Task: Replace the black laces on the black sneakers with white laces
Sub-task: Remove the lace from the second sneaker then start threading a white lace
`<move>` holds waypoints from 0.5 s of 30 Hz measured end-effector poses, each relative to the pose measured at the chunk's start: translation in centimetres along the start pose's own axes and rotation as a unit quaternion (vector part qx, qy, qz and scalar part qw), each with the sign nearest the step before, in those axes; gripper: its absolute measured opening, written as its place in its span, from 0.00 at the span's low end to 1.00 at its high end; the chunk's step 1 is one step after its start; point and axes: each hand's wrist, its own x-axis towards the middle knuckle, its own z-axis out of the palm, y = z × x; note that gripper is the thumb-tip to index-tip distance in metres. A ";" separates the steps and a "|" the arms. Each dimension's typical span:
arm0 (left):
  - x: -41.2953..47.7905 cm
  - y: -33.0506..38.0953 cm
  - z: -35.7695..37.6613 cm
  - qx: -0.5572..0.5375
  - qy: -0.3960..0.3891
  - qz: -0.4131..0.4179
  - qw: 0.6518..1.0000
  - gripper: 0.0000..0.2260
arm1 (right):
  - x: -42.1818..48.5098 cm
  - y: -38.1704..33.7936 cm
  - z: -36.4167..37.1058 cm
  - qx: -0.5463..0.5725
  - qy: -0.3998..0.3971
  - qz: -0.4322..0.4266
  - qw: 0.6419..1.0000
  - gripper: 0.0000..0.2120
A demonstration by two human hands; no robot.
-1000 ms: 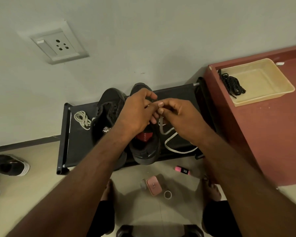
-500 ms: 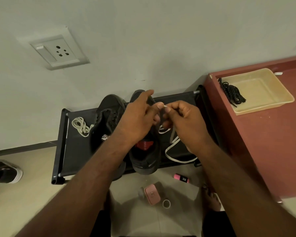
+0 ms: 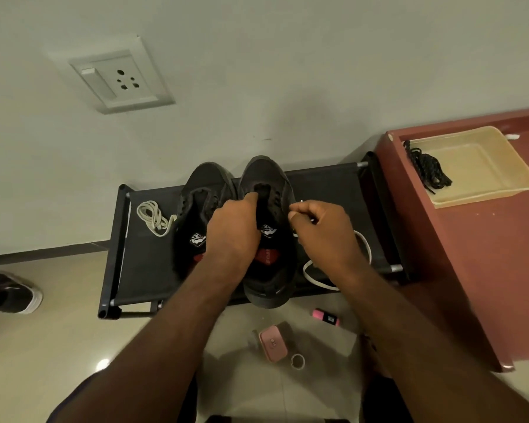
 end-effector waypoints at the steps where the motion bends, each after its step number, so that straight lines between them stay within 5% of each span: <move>1: -0.2 -0.1 -0.3 -0.017 0.004 0.004 1.000 0.22 | 0.0 -0.1 0.0 0.005 -0.001 -0.001 1.000 0.09; 11: -8.3 -1.5 -0.4 -0.122 0.052 0.000 0.991 0.24 | -2.1 -0.5 0.5 -0.056 -0.035 -0.016 0.998 0.08; 15: -8.8 -1.2 1.4 -0.051 -0.012 0.008 0.999 0.25 | -3.2 -0.4 1.0 -0.140 -0.083 -0.048 0.986 0.08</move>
